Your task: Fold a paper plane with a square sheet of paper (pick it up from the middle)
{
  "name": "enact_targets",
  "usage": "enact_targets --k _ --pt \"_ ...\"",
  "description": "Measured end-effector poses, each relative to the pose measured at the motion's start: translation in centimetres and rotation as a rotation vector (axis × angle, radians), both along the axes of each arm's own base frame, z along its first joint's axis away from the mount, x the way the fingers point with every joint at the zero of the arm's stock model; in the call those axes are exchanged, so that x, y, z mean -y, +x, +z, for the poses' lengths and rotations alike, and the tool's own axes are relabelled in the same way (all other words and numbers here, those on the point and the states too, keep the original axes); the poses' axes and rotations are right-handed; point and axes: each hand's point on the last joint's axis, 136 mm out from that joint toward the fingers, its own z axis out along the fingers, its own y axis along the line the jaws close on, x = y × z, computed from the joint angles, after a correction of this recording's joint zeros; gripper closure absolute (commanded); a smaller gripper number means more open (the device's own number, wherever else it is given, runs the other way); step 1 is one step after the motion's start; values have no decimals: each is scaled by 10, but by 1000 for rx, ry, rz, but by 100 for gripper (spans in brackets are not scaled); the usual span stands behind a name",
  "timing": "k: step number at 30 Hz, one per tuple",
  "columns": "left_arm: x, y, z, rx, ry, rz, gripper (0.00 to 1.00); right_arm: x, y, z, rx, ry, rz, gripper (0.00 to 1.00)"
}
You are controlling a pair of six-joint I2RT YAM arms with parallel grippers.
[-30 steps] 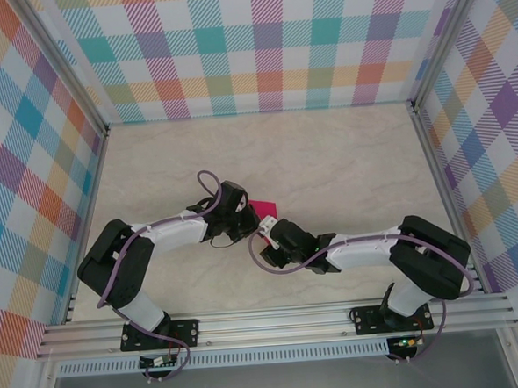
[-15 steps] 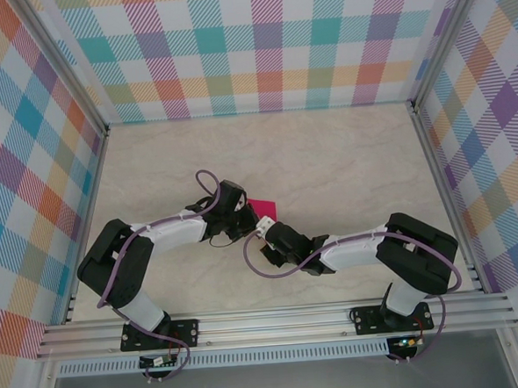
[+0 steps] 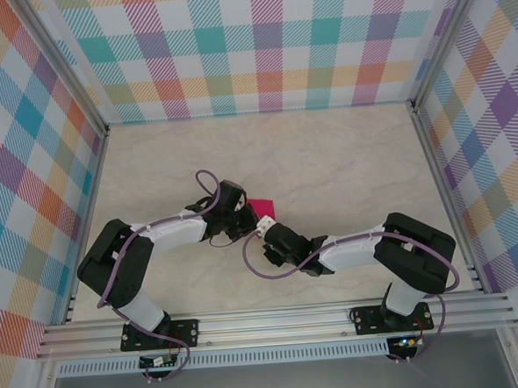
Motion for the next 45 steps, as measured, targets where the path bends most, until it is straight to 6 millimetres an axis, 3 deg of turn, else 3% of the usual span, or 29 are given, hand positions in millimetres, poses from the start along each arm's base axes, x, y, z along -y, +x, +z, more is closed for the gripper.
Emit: enact_targets --k 5,9,16,24,29,37,41,45 --pt "0 0 0 1 2 1 83 0 0 0 -2 1 -2 97" --pt "-2 -2 0 -9 14 -2 53 1 -1 -1 -8 1 -6 100" --pt "-27 -5 13 14 92 47 26 -9 -1 10 -48 84 -9 100" --pt "-54 -7 43 86 150 110 22 -30 -5 34 -106 236 50 100" --pt "-58 -10 57 123 124 120 22 -22 -4 19 -201 242 22 100" --pt "-71 -19 55 135 134 145 21 -27 -18 5 -317 265 42 100" --pt "-74 -22 55 140 130 148 26 -30 -21 3 -383 307 38 99" --pt "-77 -27 49 132 129 146 43 -30 -18 2 -453 364 13 99"
